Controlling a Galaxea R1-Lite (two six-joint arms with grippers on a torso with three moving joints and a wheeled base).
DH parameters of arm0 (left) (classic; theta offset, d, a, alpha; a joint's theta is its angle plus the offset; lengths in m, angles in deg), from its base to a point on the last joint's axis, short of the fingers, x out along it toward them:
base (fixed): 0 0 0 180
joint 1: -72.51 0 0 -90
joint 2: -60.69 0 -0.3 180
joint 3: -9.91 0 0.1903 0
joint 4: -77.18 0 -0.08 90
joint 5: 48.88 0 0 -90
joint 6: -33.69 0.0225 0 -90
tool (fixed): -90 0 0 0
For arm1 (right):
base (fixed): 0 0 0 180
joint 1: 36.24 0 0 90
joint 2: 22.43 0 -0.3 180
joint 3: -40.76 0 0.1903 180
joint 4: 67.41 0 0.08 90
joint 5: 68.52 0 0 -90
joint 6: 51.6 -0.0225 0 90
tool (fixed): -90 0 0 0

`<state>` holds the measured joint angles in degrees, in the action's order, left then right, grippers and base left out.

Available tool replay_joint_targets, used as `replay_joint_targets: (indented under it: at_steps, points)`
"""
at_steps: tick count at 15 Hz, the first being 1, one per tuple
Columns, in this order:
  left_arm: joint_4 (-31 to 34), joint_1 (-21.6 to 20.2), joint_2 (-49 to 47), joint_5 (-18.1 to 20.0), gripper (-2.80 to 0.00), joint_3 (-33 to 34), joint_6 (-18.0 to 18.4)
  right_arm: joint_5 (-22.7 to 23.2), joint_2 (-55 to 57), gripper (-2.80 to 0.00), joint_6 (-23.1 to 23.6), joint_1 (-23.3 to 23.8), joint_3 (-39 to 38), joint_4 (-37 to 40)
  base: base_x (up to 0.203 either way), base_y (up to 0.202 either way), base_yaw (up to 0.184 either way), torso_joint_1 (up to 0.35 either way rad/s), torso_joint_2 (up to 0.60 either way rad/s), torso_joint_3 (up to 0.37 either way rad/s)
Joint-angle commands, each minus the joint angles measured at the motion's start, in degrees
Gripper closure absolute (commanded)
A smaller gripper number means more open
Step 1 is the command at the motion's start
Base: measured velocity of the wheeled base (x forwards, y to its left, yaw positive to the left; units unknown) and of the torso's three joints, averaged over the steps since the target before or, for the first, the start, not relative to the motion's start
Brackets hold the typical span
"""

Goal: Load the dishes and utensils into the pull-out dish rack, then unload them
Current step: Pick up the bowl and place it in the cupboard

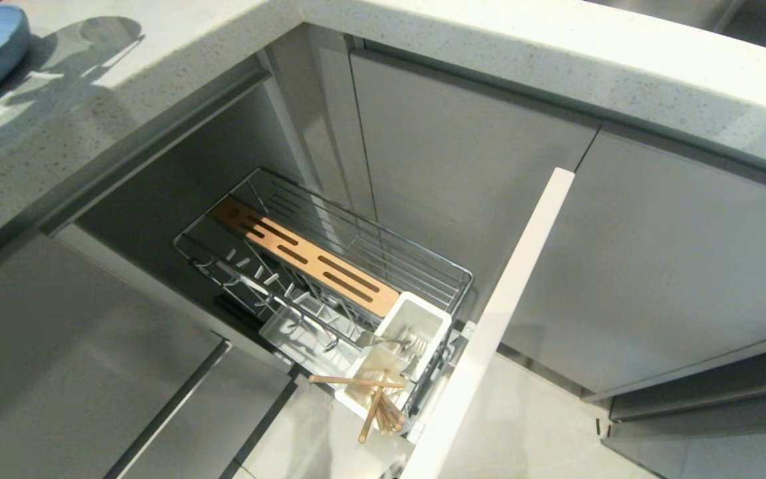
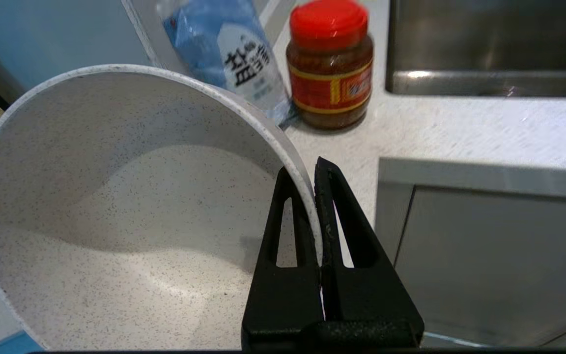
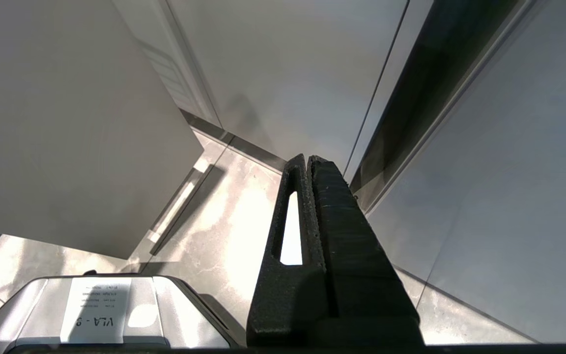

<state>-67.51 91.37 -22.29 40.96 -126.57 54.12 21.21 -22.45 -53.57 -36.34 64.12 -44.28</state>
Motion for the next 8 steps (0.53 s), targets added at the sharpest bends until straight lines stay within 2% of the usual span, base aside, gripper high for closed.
replay_joint_targets:
  at_steps: [1,3,4,6,8]
  points:
    - [-0.27,1.73,1.72,0.03,0.0,0.0,-3.78,-0.01,-0.23,0.0,0.01,-0.03,-0.07,-0.02,0.0,0.0,0.0,0.0,0.0,0.0]
    - [-1.82,4.09,2.11,0.0,0.0,0.02,-13.45,-0.01,-0.23,0.0,-0.01,-0.05,-0.09,-0.02,0.0,0.0,0.0,0.0,0.0,0.0]
    - [-3.07,5.08,2.25,0.0,0.0,0.07,-16.48,-0.04,-0.2,0.0,-0.02,-0.04,-0.09,-0.02,0.0,0.0,0.0,0.0,0.0,0.0]
    - [-6.19,7.5,2.38,0.06,0.0,0.09,-21.68,-0.05,-0.24,0.0,-0.03,-0.01,-0.09,-0.02,0.0,0.0,0.0,0.0,0.0,0.0]
    - [-6.97,10.24,2.29,-0.04,0.0,0.17,-24.33,0.0,-0.23,0.0,0.01,-0.05,-0.08,-0.02,0.0,0.0,0.0,0.0,0.0,0.0]
